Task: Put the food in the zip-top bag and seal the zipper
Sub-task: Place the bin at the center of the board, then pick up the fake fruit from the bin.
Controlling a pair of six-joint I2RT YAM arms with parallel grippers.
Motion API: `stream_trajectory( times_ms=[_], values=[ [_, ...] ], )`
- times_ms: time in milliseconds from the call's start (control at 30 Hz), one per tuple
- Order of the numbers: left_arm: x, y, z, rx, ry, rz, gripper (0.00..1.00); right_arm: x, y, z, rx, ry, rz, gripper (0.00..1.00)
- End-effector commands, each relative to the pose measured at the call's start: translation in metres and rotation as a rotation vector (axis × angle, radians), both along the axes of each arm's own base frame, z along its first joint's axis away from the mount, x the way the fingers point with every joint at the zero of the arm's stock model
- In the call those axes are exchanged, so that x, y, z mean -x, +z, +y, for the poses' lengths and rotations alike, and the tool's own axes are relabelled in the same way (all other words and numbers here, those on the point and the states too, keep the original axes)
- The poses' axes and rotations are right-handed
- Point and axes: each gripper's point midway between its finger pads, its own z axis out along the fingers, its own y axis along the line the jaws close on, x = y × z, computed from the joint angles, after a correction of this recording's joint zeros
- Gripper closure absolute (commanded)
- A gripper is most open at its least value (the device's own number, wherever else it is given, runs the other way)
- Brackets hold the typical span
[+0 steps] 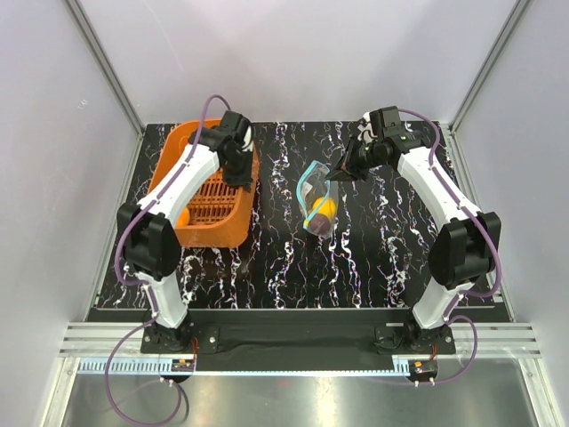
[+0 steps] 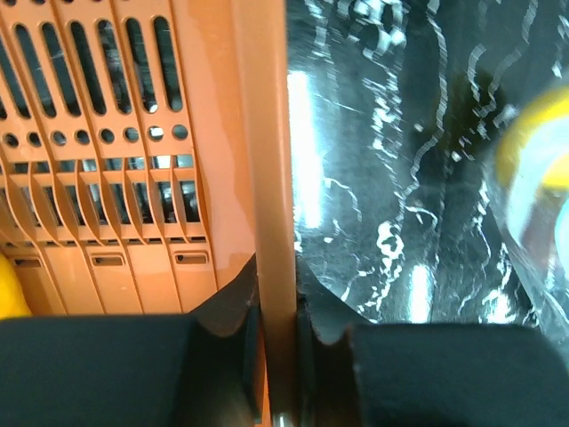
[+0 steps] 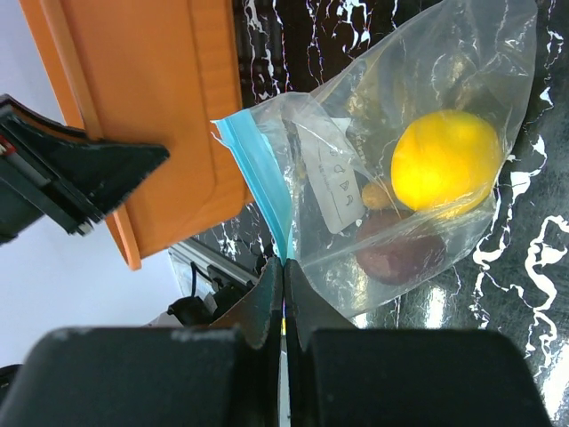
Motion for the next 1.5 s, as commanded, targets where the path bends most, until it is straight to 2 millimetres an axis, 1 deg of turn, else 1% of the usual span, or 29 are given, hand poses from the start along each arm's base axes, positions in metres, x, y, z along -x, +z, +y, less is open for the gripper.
stream_trajectory(
  times_ms=[0, 67, 100, 133, 233, 333, 367, 400, 433, 467, 500, 533, 567, 600, 633, 667, 733, 800, 833, 867, 900, 933, 967, 1033, 1100, 1200, 1233, 1333, 1467],
  values=[
    [0.006, 0.009, -0.025, 0.071, -0.09, -0.033, 0.81, -0.001, 0.017, 0.001, -0.029, 0.009, -0.052, 1.0],
    [0.017, 0.013, -0.033, 0.105, -0.112, -0.039, 0.7, 0.0, 0.016, 0.002, -0.032, 0.012, -0.05, 1.0],
    [0.019, 0.015, -0.04, 0.121, -0.129, -0.05, 0.5, -0.001, 0.015, 0.002, -0.033, 0.008, -0.047, 1.0],
    [0.023, 0.016, -0.044, 0.139, -0.137, -0.05, 0.39, -0.001, 0.016, 0.002, -0.032, 0.009, -0.049, 1.0],
    [0.032, 0.027, -0.055, 0.166, -0.159, -0.053, 0.01, -0.003, 0.013, 0.003, -0.036, 0.009, -0.045, 1.0],
    [0.027, 0.054, -0.049, 0.151, -0.145, -0.112, 0.01, -0.004, 0.013, 0.003, -0.037, 0.007, -0.045, 1.0],
    [0.022, 0.06, -0.042, 0.113, -0.123, -0.14, 0.01, -0.005, 0.013, 0.003, -0.038, 0.008, -0.047, 1.0],
    [0.019, 0.074, -0.034, 0.095, -0.107, -0.158, 0.01, -0.004, 0.013, 0.003, -0.04, 0.008, -0.045, 1.0],
    [0.017, 0.078, -0.027, 0.072, -0.094, -0.162, 0.01, -0.005, 0.011, 0.003, -0.04, 0.007, -0.043, 1.0],
    [0.013, 0.077, -0.018, 0.033, -0.066, -0.16, 0.01, -0.005, 0.011, 0.004, -0.042, 0.009, -0.047, 1.0],
    [0.016, 0.077, -0.005, 0.006, -0.037, -0.137, 0.01, -0.005, 0.011, 0.004, -0.044, 0.009, -0.048, 1.0],
    [0.016, 0.077, 0.0, -0.001, -0.021, -0.128, 0.01, -0.005, 0.01, 0.005, -0.046, 0.009, -0.047, 1.0],
    [0.015, 0.076, 0.014, -0.043, 0.012, -0.137, 0.01, -0.006, 0.009, 0.004, -0.049, 0.01, -0.048, 1.0],
    [0.013, 0.077, 0.025, -0.054, 0.05, -0.142, 0.01, -0.006, 0.009, 0.005, -0.051, 0.01, -0.047, 1.0],
    [0.015, 0.071, 0.033, -0.068, 0.078, -0.129, 0.01, -0.007, 0.009, 0.005, -0.053, 0.011, -0.05, 1.0],
    [0.011, 0.075, 0.048, -0.076, 0.13, -0.156, 0.01, -0.007, 0.007, 0.006, -0.052, 0.014, -0.046, 1.0],
    [0.011, 0.074, 0.062, -0.081, 0.217, -0.162, 0.01, -0.008, 0.007, 0.006, -0.052, 0.014, -0.045, 1.0],
    [0.014, 0.064, 0.09, -0.136, 0.332, -0.149, 0.01, -0.01, 0.005, 0.007, -0.052, 0.018, -0.042, 1.0],
    [0.017, 0.06, 0.097, -0.143, 0.389, -0.138, 0.01, -0.01, 0.005, 0.007, -0.051, 0.02, -0.046, 1.0],
    [0.018, 0.06, 0.11, -0.18, 0.447, -0.156, 0.01, -0.01, 0.004, 0.007, -0.051, 0.019, -0.042, 1.0],
    [0.026, 0.043, 0.119, -0.207, 0.486, -0.117, 0.01, -0.011, 0.001, 0.008, -0.051, 0.023, -0.038, 1.0],
    [0.028, 0.037, 0.121, -0.201, 0.525, -0.101, 0.01, -0.012, 0.002, 0.008, -0.053, 0.021, -0.041, 1.0],
    [0.033, 0.023, 0.124, -0.204, 0.532, -0.056, 0.01, -0.012, -0.001, 0.008, -0.055, 0.024, -0.033, 1.0],
    [0.038, 0.012, 0.124, -0.214, 0.543, -0.019, 0.01, -0.014, -0.002, 0.009, -0.058, 0.024, -0.027, 1.0],
    [0.046, -0.003, 0.132, -0.271, 0.564, 0.026, 0.01, -0.015, -0.003, 0.01, -0.059, 0.025, -0.028, 1.0],
    [0.05, -0.013, 0.143, -0.326, 0.589, 0.023, 0.01, -0.015, -0.004, 0.008, -0.053, 0.023, -0.031, 1.0],
    [0.053, -0.02, 0.146, -0.346, 0.591, 0.033, 0.01, -0.015, -0.005, 0.007, -0.05, 0.022, -0.03, 1.0],
    [0.053, -0.028, 0.152, -0.383, 0.593, 0.033, 0.01, -0.015, -0.006, 0.004, -0.049, 0.015, -0.026, 1.0],
    [0.049, -0.055, 0.158, -0.44, 0.57, 0.083, 0.01, -0.015, -0.004, 0.001, -0.051, 0.011, -0.03, 1.0]
  ],
)
